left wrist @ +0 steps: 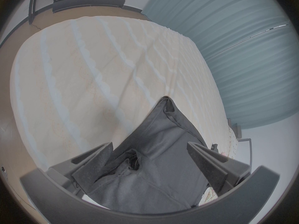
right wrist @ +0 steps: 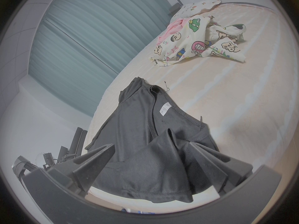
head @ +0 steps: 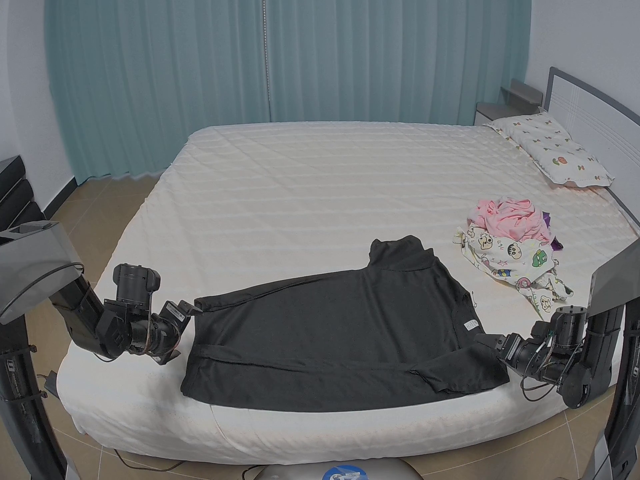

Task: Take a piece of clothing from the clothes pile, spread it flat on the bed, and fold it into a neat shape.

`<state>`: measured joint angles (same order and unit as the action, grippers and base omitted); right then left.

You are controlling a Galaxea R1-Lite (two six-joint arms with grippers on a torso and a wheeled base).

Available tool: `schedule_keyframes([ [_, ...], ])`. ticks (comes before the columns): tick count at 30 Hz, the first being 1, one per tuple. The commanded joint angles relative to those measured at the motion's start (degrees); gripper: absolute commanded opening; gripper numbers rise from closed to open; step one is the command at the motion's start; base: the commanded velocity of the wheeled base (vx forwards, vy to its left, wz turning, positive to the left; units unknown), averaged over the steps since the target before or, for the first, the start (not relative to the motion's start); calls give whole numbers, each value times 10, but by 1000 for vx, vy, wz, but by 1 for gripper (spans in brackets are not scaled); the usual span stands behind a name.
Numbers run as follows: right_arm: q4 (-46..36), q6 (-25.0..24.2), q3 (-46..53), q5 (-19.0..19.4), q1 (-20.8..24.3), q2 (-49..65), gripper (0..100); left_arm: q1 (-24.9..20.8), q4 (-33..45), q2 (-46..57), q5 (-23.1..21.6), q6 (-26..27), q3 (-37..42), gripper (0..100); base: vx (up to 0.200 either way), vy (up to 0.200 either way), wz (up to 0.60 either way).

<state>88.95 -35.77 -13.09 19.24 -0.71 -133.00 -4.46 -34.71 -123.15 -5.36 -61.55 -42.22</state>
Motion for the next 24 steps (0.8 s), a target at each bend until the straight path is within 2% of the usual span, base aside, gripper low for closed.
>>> schedule_keyframes([
  [1,8,1,-22,0,2,-9,100,0,0,6,0,-1,4,100,0,0,0],
  [6,-21,25,-83,0,3,-21,100,-1,-1,4,-3,2,13,100,0,0,0],
  [11,-70,80,-117,1,3,-45,100,-1,-2,4,-11,3,17,100,0,0,0],
  [22,-77,89,-150,4,19,-79,100,-5,-1,1,-11,4,18,100,0,0,0],
  [23,-76,91,-149,4,21,-81,0,-5,-1,1,-11,4,17,100,0,0,0],
  [24,-76,93,-148,6,21,-79,0,-5,-1,1,-11,4,17,100,0,0,0],
])
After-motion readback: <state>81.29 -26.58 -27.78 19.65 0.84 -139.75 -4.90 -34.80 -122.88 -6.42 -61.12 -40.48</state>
